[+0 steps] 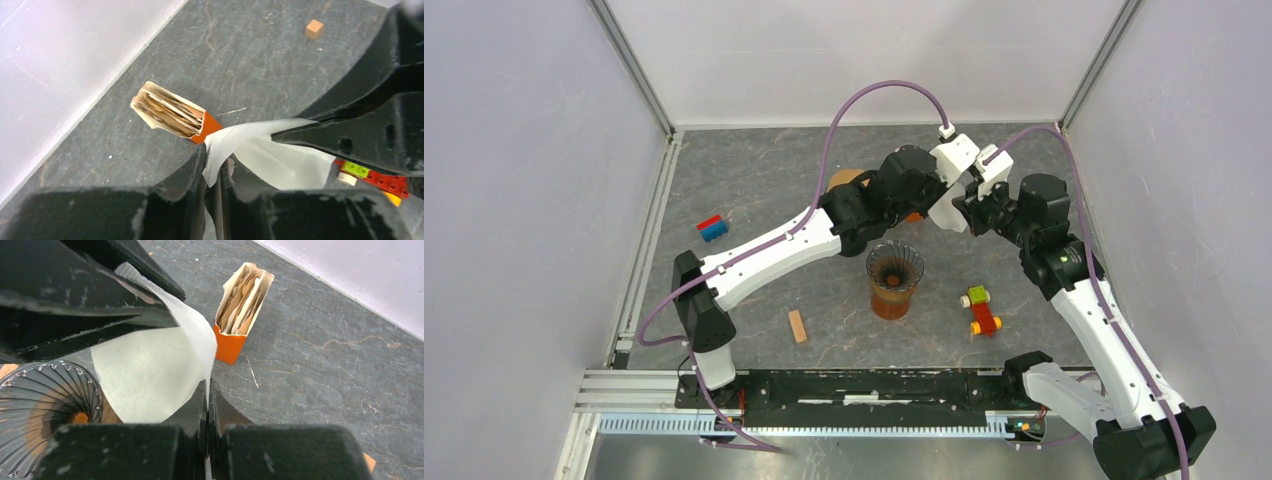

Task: Place the coffee filter in the dripper
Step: Pick up the coffee filter from the coffee filter holder.

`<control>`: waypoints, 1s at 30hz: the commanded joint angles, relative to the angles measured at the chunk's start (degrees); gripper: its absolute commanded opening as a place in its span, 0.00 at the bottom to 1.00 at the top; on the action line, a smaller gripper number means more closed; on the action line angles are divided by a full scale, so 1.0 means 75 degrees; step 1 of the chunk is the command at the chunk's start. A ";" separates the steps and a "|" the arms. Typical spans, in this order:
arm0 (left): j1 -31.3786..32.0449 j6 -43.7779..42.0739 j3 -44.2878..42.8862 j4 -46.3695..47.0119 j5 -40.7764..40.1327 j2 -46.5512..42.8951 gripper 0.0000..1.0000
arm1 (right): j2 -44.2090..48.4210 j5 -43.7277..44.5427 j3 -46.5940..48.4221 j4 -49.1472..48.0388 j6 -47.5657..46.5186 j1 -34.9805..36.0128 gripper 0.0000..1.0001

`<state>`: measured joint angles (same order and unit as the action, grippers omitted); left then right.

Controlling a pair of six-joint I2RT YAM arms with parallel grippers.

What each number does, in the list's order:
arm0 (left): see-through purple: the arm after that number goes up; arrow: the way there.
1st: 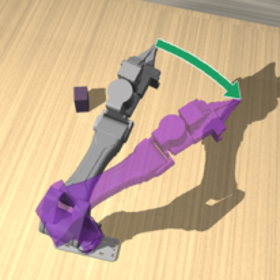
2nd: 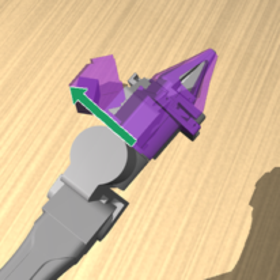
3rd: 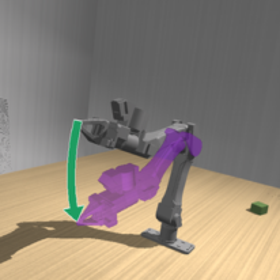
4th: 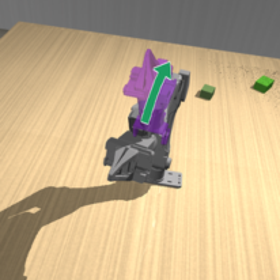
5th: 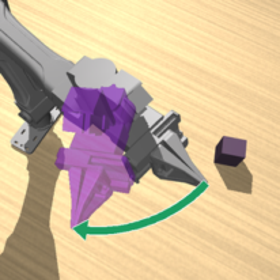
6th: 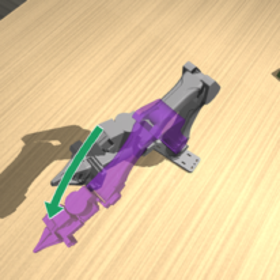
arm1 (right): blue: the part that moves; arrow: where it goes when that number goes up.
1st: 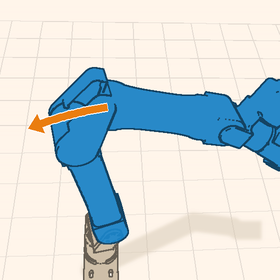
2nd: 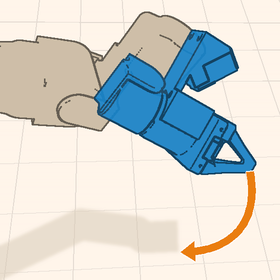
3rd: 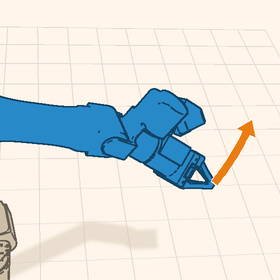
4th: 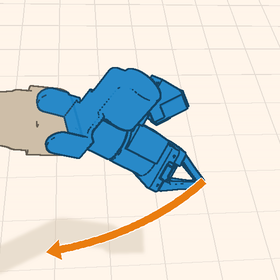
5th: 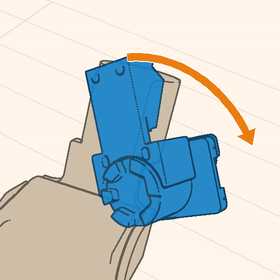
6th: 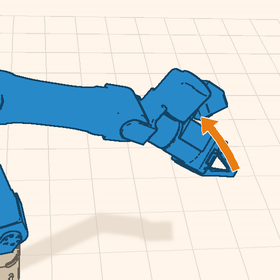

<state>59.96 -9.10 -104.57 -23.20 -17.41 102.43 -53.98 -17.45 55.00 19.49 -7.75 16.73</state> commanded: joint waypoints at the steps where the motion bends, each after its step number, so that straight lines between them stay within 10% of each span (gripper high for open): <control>1: 0.0007 0.0030 0.0067 0.0386 -0.0824 -0.0087 0.23 | 0.0080 0.0399 0.0408 -0.0209 0.0181 0.0009 0.00; 11: -0.0001 0.0707 -0.0120 0.0294 -0.0981 -0.0019 0.72 | 0.0005 0.0668 0.0456 -0.0322 0.0414 0.0019 0.00; 26: 0.0002 0.3168 -0.1138 -0.0626 -0.0929 0.0726 0.79 | -0.0270 0.1300 0.0325 -0.0698 0.1335 0.0019 0.00; 30: 0.0008 0.3306 -0.1214 -0.0700 -0.0889 0.0853 0.65 | -0.0259 0.1398 0.0279 -0.0709 0.1444 0.0020 0.00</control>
<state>59.96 10.17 -110.63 -27.83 -23.88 107.79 -56.05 -8.97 56.10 16.93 0.99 16.78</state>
